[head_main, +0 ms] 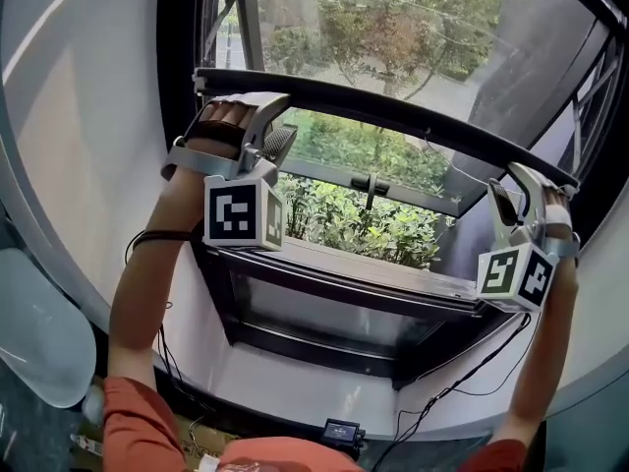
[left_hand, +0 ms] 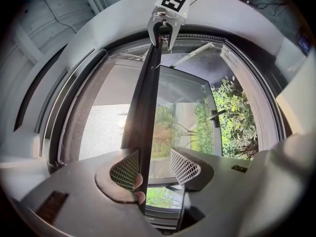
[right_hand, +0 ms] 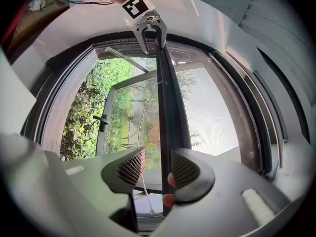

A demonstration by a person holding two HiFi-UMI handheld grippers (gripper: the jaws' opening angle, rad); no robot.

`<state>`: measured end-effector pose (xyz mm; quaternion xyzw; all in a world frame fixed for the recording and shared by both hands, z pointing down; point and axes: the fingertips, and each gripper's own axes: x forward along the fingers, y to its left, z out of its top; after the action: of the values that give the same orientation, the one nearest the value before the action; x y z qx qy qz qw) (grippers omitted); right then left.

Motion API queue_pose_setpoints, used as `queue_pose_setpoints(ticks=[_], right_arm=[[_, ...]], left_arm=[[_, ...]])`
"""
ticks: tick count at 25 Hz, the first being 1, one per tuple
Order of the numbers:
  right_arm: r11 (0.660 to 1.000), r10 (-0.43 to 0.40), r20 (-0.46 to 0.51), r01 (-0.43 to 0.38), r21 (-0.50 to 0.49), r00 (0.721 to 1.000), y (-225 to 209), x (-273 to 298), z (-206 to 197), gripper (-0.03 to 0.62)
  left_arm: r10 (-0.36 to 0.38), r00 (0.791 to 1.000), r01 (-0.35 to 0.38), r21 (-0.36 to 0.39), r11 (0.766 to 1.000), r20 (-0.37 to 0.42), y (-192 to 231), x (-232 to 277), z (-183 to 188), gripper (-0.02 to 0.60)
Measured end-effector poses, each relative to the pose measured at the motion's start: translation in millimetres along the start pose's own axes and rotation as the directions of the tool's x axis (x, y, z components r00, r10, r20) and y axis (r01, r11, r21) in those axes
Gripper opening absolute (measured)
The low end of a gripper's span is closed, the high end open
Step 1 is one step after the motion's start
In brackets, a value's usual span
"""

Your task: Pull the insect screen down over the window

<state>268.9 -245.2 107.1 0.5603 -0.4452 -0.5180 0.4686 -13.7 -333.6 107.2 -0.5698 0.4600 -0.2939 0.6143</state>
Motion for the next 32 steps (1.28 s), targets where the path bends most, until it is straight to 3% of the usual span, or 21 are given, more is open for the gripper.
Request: queue_pose_setpoints(ticks=[7,20,26,32], right_arm=[[1.000,-0.003,0.006,0.002,0.020,1.000,25,-6,-6,0.167],[0.995,0.076,0.015,-0.077,0.061,0.997,85,-22,-5,0.167],[0.994,0.084,0.008,-0.084,0.064,0.996,120,-36,-5,0.167],[0.991,0.115,0.007,-0.115,0.067,0.993,128,-33,-4,0.169]], left_arm=[[-0.018,1.000,0.018,-0.014,1.000,0.001,-25,-7,4,0.196],[-0.086,0.996,0.086,-0.044,0.995,0.011,-81,-27,0,0.196],[-0.106,0.994,0.106,0.014,0.994,-0.017,-115,-42,-2,0.196],[-0.138,0.990,0.139,0.040,0.989,-0.037,-126,-41,-7,0.196]])
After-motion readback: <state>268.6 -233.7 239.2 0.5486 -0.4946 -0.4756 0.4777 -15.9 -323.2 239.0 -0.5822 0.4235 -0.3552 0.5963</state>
